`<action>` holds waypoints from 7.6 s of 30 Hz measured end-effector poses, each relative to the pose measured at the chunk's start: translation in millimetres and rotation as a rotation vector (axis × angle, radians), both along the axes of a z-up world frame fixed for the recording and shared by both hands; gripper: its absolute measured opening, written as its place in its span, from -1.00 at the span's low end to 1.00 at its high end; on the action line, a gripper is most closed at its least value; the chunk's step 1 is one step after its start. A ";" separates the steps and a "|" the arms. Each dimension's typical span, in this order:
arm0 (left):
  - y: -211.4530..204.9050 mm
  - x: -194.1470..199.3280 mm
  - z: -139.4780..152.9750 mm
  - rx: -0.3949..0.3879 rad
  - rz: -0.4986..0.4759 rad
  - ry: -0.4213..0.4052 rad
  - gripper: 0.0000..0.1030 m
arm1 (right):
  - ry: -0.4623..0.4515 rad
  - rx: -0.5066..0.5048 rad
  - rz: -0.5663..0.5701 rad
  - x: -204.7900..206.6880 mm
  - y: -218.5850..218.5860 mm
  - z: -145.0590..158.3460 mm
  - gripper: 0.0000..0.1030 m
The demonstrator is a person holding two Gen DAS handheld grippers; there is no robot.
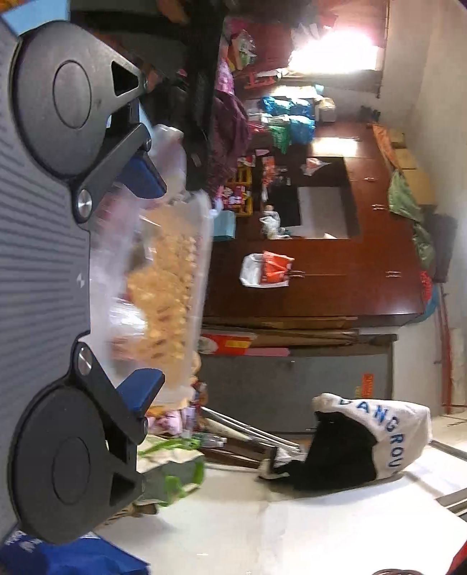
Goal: Organize objects
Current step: 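Lift both packs over the white basket and open both tools to release, then grasp the purple box with the left tool while the right tool grasps the clear-wrapped box, then carry both boxes over the white basket and open both tools to drop them, then grasp the white KENT pack with the left tool while the right tool grasps the blue-white box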
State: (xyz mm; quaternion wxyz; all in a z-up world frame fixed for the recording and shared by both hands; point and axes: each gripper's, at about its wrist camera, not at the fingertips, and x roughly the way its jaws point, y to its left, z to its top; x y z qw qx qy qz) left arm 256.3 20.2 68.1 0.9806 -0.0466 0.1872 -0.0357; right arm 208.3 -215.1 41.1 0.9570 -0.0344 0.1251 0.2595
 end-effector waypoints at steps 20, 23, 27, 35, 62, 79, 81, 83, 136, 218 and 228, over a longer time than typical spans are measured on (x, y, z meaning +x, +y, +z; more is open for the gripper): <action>40.2 -72.5 -39.3 0.042 0.043 0.013 0.88 | 0.243 0.034 0.025 10.9 10.2 -56.1 1.00; 53.2 -57.3 -62.4 0.042 0.081 0.104 0.87 | 0.277 -0.004 0.035 12.9 24.8 -64.3 0.99; 75.2 -37.1 -80.6 -0.040 0.098 0.199 0.75 | 0.274 -0.097 0.009 10.2 42.2 -74.7 0.80; 69.6 -28.7 -88.4 -0.063 0.062 0.216 0.74 | 0.297 -0.110 0.025 10.1 40.7 -83.7 0.48; 47.5 -49.3 -85.9 -0.108 0.073 0.143 0.05 | 0.196 -0.026 0.006 -9.8 18.3 -75.8 0.48; 33.0 -40.5 -100.3 -0.090 -0.003 0.217 0.33 | 0.208 -0.007 0.022 -8.0 15.5 -77.3 0.48; 29.1 -43.3 -99.4 -0.062 0.006 0.199 0.10 | 0.207 -0.003 0.022 -8.7 15.4 -77.4 0.48; 30.1 -45.1 -98.0 -0.077 0.016 0.178 0.01 | 0.207 -0.002 0.021 -8.7 15.2 -77.4 0.49; -26.7 44.6 33.3 0.039 0.060 0.020 0.75 | -0.065 -0.086 -0.119 56.8 26.2 43.3 1.00; 49.9 -78.9 -105.7 -0.004 0.012 0.155 -0.10 | 0.360 -0.128 0.003 20.1 90.8 -87.2 0.63; 47.8 -79.5 -106.2 0.014 0.019 0.154 -0.10 | 0.272 -0.178 0.001 3.5 84.7 -82.4 0.50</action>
